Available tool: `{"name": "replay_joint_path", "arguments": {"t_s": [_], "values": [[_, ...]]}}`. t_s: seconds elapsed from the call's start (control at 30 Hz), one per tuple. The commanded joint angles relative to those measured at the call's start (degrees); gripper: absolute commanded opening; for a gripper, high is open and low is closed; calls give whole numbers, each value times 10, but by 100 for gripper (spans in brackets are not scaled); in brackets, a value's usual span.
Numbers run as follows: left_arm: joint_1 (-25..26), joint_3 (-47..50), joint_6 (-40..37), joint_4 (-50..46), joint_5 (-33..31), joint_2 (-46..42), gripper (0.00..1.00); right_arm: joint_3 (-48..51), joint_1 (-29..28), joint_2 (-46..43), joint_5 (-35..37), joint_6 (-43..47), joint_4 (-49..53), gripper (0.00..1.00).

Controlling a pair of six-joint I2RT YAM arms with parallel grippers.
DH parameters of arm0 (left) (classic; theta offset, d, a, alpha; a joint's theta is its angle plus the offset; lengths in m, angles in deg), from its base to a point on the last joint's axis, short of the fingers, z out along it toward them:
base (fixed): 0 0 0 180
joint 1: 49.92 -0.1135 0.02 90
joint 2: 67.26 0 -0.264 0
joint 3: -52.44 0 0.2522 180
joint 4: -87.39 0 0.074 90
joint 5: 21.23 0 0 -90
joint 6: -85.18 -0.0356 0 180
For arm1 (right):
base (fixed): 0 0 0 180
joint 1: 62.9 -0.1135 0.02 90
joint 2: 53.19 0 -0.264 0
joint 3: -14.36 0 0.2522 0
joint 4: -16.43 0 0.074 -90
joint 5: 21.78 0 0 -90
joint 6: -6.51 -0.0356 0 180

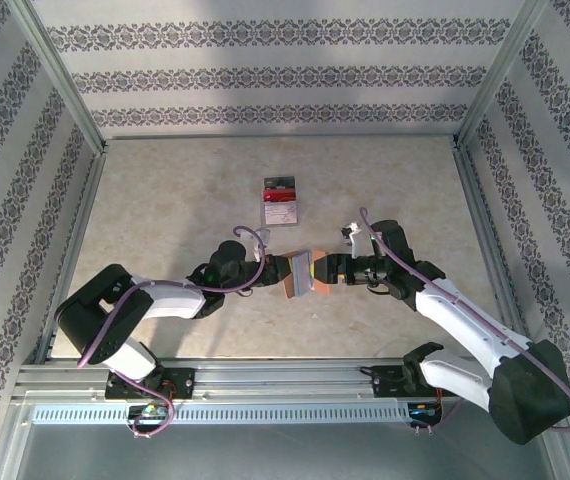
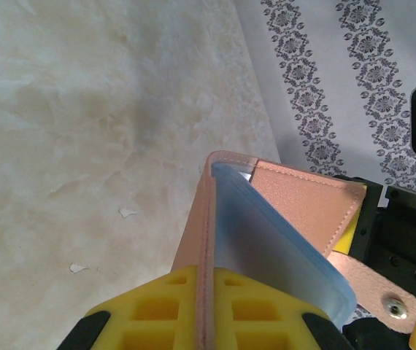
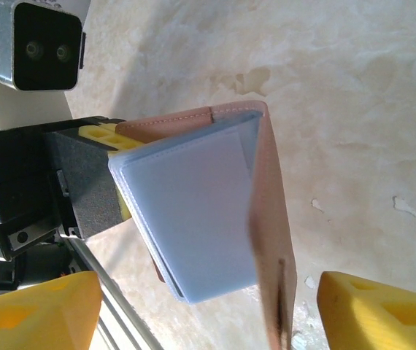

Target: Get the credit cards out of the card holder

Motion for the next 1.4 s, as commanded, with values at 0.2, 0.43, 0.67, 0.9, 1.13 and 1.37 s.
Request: {"name": "replay_joint_path", "arguments": {"t_s": [0.2,0.43,0.67,0.9,1.13,1.37], "values": [[5,-23,15,27,18,2,0,3,-28,32,42,39,-2,87],[5,-23,18,26,19,3,0,-1,-47,51,55,43,-18,93],[5,-23,18,23,19,3,0,2,-52,48,43,39,-35,98],[5,-23,20,24,20,3,0,-6,-59,62,52,39,-40,98],[5,-22,21,26,20,2,0,-8,-60,72,66,41,-38,94],[5,-21,24,33,25,3,0,-7,-61,81,81,41,-39,90]]}}
